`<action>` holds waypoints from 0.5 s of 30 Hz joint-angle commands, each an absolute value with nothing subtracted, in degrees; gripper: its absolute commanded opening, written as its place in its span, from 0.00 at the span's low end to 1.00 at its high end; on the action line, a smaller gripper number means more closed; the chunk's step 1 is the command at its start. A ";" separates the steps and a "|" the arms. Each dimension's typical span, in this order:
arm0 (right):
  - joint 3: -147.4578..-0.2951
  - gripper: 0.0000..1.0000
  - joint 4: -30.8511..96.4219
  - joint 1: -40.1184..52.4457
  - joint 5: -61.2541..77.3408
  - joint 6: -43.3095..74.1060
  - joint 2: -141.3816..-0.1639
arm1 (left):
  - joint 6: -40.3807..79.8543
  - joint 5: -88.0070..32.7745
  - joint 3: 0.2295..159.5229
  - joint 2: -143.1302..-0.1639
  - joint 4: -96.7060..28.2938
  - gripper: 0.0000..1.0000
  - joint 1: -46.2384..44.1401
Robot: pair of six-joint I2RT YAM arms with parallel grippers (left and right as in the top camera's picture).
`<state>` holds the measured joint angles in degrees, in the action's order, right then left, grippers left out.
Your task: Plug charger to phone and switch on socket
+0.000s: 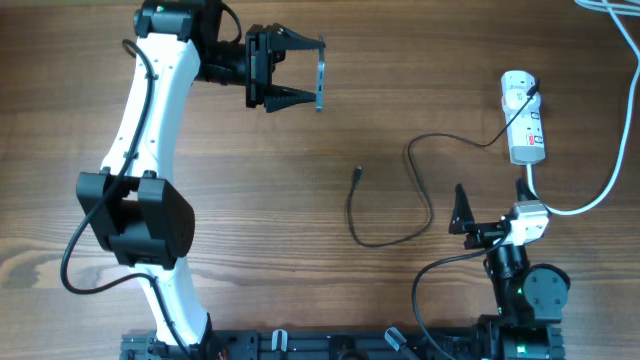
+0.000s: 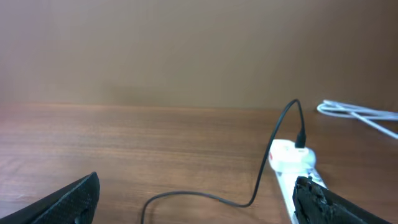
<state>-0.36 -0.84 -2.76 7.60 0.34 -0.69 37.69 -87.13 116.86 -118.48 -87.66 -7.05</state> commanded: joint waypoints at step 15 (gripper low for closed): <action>-11.38 1.00 -11.09 -2.48 27.11 14.70 -4.36 | 38.20 -90.35 117.99 -116.95 -87.72 0.60 -6.74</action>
